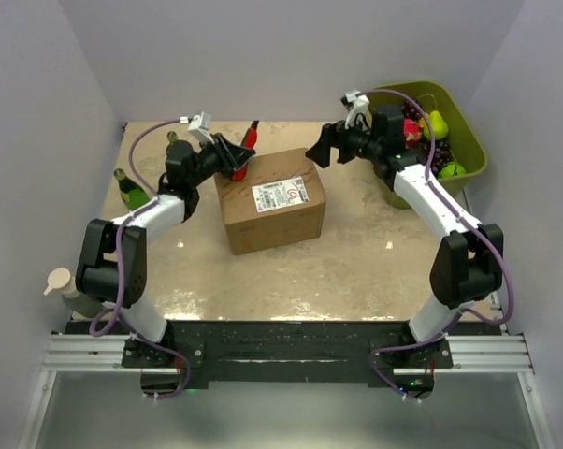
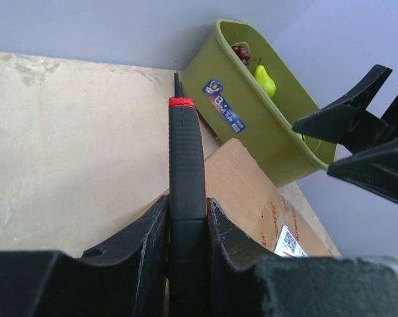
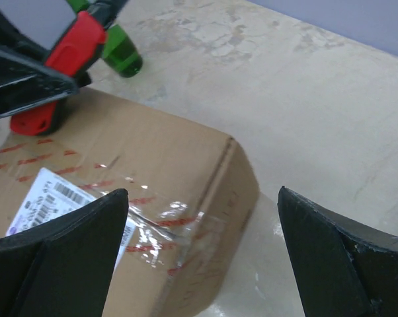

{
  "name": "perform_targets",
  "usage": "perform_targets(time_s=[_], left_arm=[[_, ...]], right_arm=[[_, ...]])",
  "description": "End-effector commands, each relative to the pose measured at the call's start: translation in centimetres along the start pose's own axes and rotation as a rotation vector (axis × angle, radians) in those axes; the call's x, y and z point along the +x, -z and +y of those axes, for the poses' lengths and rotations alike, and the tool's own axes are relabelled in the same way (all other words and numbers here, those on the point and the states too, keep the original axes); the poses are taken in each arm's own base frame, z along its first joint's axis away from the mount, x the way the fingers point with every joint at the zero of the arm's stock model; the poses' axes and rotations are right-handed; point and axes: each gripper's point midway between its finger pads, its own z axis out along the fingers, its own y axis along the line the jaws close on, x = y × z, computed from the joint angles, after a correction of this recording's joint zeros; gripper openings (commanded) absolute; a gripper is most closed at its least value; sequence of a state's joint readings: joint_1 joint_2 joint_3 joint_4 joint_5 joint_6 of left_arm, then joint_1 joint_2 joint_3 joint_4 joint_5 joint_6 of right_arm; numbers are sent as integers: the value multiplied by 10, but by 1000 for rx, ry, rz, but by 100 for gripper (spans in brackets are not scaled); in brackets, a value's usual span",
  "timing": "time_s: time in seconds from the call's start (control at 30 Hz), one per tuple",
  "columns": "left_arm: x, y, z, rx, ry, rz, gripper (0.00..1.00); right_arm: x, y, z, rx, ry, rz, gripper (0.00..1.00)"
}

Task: Unpack the express box
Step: Adjust the express box at the center of the board, then cut the express box at the center of the board.

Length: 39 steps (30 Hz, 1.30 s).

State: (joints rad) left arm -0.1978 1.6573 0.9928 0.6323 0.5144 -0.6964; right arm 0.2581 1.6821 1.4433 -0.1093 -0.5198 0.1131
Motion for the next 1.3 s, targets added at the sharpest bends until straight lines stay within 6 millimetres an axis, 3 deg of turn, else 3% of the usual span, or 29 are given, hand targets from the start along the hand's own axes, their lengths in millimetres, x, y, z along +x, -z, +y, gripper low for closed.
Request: perform_targets(time_s=[0.0,0.13,0.2,0.27,0.3,0.33,0.37,0.4,0.47,0.5,0.53,0.57,0.63,0.67,0.7,0.77,0.8,0.93,1.03,1.1,1.2,1.27], left_arm=[[0,-32,-29,106,-44,-6,0],[12,-44,-51,161,-46,15,0],[8,-44,-61,178,-43,12,0],[-9,-38,-64,175,-49,3,0],[-36,-30,-78,199,-83,-37,0],[-59,-19,-71,186,-102,-58,0],[-64,-11,-62,141,-76,-22,0],[-100,6,-64,128,-129,-67,0],[-103,28,-55,51,-107,23,0],[-115,47,-50,4,-171,22,0],[-113,59,-50,-5,-181,53,0],[-93,75,-40,-48,-161,137,0],[-88,106,-50,-37,-180,176,0],[-68,120,-43,-67,-149,248,0],[-65,133,-45,-81,-137,261,0],[-33,152,-40,-95,-36,349,0],[-29,161,-44,-83,-9,353,0],[8,177,-40,-69,140,420,0],[21,184,-42,-55,266,426,0],[27,186,-45,-42,317,439,0],[37,187,-41,-49,358,449,0],[40,184,-40,-19,406,447,0]], right_arm=[[-24,11,24,-65,47,-51,99],[-18,22,26,-49,58,-38,99],[-19,25,27,-51,81,-43,99],[-26,25,24,-46,143,-52,99],[-25,21,21,-53,176,-44,99],[-34,19,25,-79,212,-54,98],[-34,14,24,-86,279,-49,98],[-27,5,22,-90,300,-20,97],[-36,-7,28,-57,409,-24,96],[-33,-13,31,-52,442,-14,96],[-29,-22,45,-66,518,-4,96],[-26,-26,47,-40,551,5,95],[-18,-37,62,-64,600,7,95],[-14,-41,63,-55,603,13,94],[-10,-45,64,-57,599,22,93],[7,-56,65,-74,565,65,90],[11,-58,64,-74,556,76,87],[48,-73,60,-81,607,171,71],[75,-74,59,-103,628,252,51],[91,-73,58,-119,609,298,43],[105,-70,58,-121,601,325,41],[112,-67,59,-123,591,337,29]])
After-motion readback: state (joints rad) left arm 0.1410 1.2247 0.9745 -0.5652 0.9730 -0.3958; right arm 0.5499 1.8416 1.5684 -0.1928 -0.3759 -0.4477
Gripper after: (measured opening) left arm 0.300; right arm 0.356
